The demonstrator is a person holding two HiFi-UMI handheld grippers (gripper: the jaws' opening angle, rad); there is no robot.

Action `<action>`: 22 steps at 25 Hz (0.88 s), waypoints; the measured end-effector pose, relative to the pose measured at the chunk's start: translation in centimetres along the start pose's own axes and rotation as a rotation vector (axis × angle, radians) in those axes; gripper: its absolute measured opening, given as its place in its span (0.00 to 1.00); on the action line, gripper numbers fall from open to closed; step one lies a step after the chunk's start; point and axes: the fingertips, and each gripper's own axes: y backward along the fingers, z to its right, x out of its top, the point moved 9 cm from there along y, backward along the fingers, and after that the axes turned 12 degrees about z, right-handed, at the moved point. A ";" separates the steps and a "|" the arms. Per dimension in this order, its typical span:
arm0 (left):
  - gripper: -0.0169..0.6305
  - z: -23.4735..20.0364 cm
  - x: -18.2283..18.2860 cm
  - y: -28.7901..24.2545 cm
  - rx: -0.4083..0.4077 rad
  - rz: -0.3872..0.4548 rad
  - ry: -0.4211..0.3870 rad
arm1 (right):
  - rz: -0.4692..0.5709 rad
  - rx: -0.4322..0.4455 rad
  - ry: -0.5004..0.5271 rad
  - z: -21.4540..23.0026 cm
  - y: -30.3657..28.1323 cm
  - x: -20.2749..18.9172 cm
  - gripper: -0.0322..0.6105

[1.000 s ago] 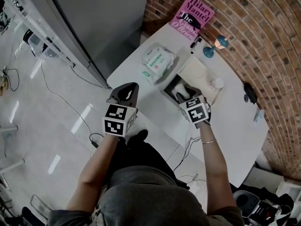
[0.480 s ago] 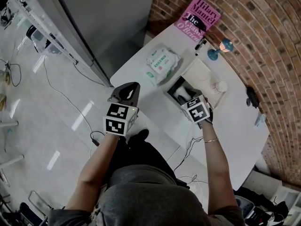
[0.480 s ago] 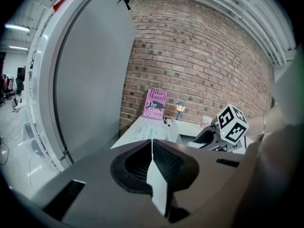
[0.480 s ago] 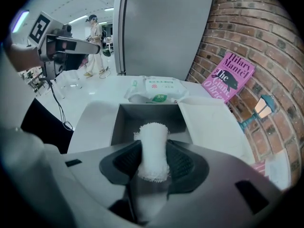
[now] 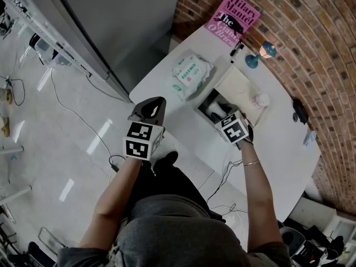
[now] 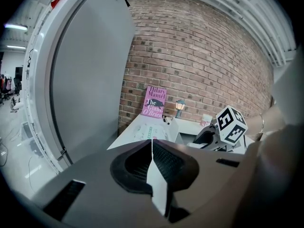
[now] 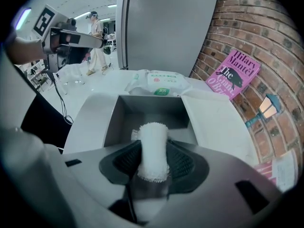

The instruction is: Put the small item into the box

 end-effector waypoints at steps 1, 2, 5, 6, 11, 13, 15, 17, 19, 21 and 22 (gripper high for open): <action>0.07 0.0 -0.1 -0.1 -0.002 -0.001 0.001 | 0.001 0.001 0.000 0.0 0.0 0.0 0.32; 0.07 0.0 -0.1 -0.2 -0.005 -0.002 0.003 | 0.002 0.000 -0.001 0.0 -0.1 0.0 0.32; 0.07 0.1 -0.2 -0.4 -0.013 -0.004 0.002 | 0.009 -0.009 0.009 -0.1 -0.1 -0.1 0.32; 0.07 0.2 -0.2 -0.4 -0.016 -0.005 0.001 | 0.011 -0.014 0.015 -0.1 -0.1 -0.1 0.32; 0.07 0.1 -0.1 -0.5 -0.021 -0.007 0.000 | 0.024 -0.027 0.024 0.0 0.0 -0.1 0.33; 0.07 0.0 -0.1 -0.6 -0.024 -0.008 -0.001 | 0.032 -0.024 0.019 0.0 0.2 0.0 0.34; 0.07 -0.1 -0.1 -0.6 -0.027 -0.010 0.001 | 0.039 -0.018 0.014 0.0 0.3 0.1 0.34; 0.07 -0.2 -0.1 -0.7 -0.030 -0.009 0.000 | 0.042 -0.012 0.013 0.0 0.4 0.3 0.35; 0.07 -0.1 -0.1 -0.7 -0.033 -0.006 -0.001 | 0.046 -0.011 0.015 -0.1 0.6 0.4 0.36; 0.07 -0.1 -0.2 -0.8 -0.037 -0.005 -0.002 | 0.059 -0.012 0.002 -0.1 0.8 0.5 0.36; 0.07 0.0 -0.2 -0.9 -0.040 -0.006 -0.003 | 0.068 -0.015 -0.011 -0.1 0.9 0.6 0.36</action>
